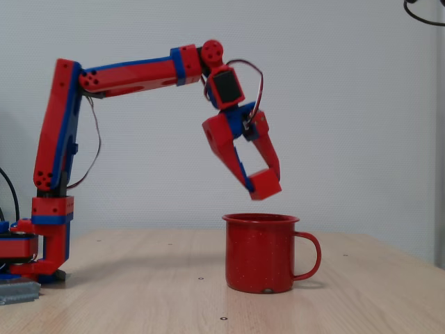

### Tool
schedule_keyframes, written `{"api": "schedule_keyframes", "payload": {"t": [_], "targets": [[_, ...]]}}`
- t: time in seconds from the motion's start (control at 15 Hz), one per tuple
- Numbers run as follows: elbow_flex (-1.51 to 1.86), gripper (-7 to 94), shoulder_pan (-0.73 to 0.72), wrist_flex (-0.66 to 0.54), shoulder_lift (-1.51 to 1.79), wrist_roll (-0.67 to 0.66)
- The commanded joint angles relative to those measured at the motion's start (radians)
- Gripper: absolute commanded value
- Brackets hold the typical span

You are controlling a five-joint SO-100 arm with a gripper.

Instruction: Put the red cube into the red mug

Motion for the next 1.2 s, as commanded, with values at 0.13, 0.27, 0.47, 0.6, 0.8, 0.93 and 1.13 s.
{"api": "schedule_keyframes", "payload": {"t": [0.13, 0.27, 0.47, 0.6, 0.8, 0.93, 1.13], "targets": [[0.120, 0, 0.014, -0.094, 0.170, -0.020], [0.149, 0, 0.023, -0.091, 0.176, -0.038], [0.172, 0, 0.043, -0.092, 0.181, -0.046], [0.173, 0, 0.048, -0.101, 0.183, -0.051], [0.166, 35, 0.041, -0.060, 0.184, -0.063], [0.158, 41, 0.038, -0.040, 0.184, -0.048], [0.143, 42, 0.035, -0.032, 0.184, -0.031]]}}
